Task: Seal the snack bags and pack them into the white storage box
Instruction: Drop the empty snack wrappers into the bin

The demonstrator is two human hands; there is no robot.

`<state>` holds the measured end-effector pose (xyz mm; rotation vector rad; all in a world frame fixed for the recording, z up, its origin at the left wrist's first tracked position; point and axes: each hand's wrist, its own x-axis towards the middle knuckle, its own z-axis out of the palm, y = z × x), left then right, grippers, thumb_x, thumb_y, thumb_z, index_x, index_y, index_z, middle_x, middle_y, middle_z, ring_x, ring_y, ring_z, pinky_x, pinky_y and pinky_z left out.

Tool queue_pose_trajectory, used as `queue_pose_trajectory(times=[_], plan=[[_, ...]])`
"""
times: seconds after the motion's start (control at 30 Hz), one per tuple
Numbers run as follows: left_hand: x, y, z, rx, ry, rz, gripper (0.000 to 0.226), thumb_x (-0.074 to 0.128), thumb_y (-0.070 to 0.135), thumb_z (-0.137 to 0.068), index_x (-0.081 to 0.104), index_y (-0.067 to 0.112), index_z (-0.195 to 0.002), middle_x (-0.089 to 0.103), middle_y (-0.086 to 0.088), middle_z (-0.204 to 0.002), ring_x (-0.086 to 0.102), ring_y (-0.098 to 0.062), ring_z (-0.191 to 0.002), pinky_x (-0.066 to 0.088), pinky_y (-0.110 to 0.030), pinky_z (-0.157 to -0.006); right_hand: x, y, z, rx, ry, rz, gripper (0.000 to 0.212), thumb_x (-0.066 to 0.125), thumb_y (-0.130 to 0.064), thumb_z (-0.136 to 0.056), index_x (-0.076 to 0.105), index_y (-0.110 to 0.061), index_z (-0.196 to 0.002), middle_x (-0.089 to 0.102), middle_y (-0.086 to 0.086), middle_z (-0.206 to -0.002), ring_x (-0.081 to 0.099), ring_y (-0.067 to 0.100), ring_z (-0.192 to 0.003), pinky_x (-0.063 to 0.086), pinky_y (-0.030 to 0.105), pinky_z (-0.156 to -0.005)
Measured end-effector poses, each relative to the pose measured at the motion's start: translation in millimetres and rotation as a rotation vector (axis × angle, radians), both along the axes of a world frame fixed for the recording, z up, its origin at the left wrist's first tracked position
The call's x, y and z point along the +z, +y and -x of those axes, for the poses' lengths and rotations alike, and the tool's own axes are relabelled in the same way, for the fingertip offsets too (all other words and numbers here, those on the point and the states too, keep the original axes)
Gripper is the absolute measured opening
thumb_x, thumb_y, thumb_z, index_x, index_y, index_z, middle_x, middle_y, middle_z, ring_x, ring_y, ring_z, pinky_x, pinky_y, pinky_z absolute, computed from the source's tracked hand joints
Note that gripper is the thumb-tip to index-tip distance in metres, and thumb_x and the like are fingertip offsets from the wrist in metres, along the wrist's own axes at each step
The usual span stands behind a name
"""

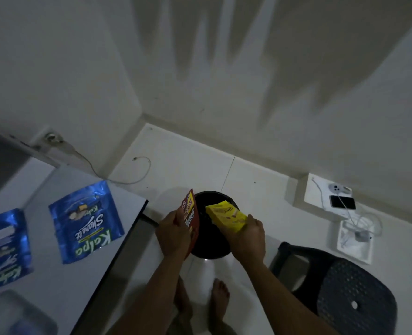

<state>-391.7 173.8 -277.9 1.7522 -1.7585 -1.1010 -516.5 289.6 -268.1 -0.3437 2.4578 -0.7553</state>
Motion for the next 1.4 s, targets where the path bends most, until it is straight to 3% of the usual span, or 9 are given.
queue_pose_trajectory(times=[0.17,0.33,0.47,0.6,0.77,0.87,1.13,1.3,1.4], plan=[[-26,-4,15,-0.038,0.006,-0.079,0.044,0.047,0.046,-0.096,0.074,0.011,-0.097,0.073,-0.010,-0.093,0.068,-0.029,-0.088,0.056,-0.043,-0.078,-28,-13,7,-0.008,-0.029,-0.076,0.100,0.071,-0.076,-0.060,0.045,-0.015,-0.135,0.050,0.007,-0.132,0.049,0.030,-0.123,0.049,0.048,-0.095],[-25,-7,27,-0.107,0.039,-0.242,0.051,0.056,0.045,-0.094,0.059,0.011,-0.132,0.059,-0.010,-0.135,0.054,-0.027,-0.125,0.042,-0.038,-0.106,-35,-19,20,0.048,-0.021,-0.109,0.112,0.073,-0.064,-0.071,0.017,-0.014,-0.154,0.022,0.005,-0.160,0.022,0.027,-0.146,0.034,0.051,-0.109],[0,-1,26,-0.117,0.091,-0.205,0.047,0.057,0.042,-0.094,0.060,0.012,-0.130,0.061,-0.009,-0.130,0.056,-0.023,-0.119,0.044,-0.032,-0.100,-19,-20,25,0.043,-0.067,-0.024,0.104,0.074,-0.055,-0.077,0.020,-0.012,-0.154,0.027,0.008,-0.159,0.026,0.027,-0.145,0.033,0.047,-0.112],[31,-1,17,-0.109,0.069,-0.156,0.051,0.056,0.046,-0.094,0.059,0.012,-0.131,0.061,-0.010,-0.132,0.057,-0.024,-0.120,0.046,-0.043,-0.103,20,-20,29,0.060,-0.099,0.047,0.090,0.073,-0.048,-0.082,0.029,-0.010,-0.151,0.036,0.010,-0.154,0.036,0.029,-0.141,0.036,0.044,-0.110],[82,5,-8,0.023,0.148,-0.065,0.043,0.064,0.038,-0.091,0.066,0.009,-0.122,0.068,-0.011,-0.119,0.064,-0.023,-0.106,0.049,-0.033,-0.094,68,-29,21,0.190,-0.095,0.139,0.074,0.068,-0.047,-0.086,0.044,-0.007,-0.144,0.050,0.014,-0.145,0.045,0.030,-0.135,0.036,0.037,-0.109],[105,4,-37,0.084,0.144,-0.035,0.042,0.066,0.038,-0.089,0.067,0.011,-0.120,0.070,-0.007,-0.114,0.065,-0.018,-0.099,0.048,-0.025,-0.087,87,-46,5,0.289,-0.111,0.179,0.067,0.069,-0.045,-0.087,0.050,-0.007,-0.140,0.056,0.013,-0.140,0.052,0.029,-0.129,0.040,0.036,-0.108],[137,14,-171,0.342,0.068,0.056,0.037,0.069,0.036,-0.087,0.069,0.015,-0.117,0.072,-0.005,-0.106,0.067,-0.016,-0.093,0.050,-0.027,-0.087,126,-95,-96,0.583,-0.151,0.292,0.053,0.069,-0.037,-0.088,0.058,-0.007,-0.131,0.064,0.012,-0.128,0.059,0.024,-0.118,0.041,0.027,-0.099],[135,30,-243,0.502,0.110,0.033,0.042,0.068,0.029,-0.089,0.063,0.010,-0.126,0.066,-0.010,-0.121,0.062,-0.019,-0.102,0.044,-0.025,-0.085,128,-100,-158,0.670,-0.137,0.312,0.051,0.071,-0.032,-0.087,0.060,-0.006,-0.130,0.066,0.013,-0.125,0.062,0.024,-0.112,0.040,0.022,-0.090],[129,32,-277,0.532,0.068,0.032,0.044,0.066,0.028,-0.091,0.059,0.008,-0.130,0.062,-0.012,-0.129,0.060,-0.026,-0.115,0.045,-0.032,-0.092,125,-100,-185,0.691,-0.112,0.311,0.055,0.070,-0.033,-0.088,0.056,-0.006,-0.133,0.061,0.014,-0.132,0.060,0.027,-0.117,0.044,0.031,-0.096]])
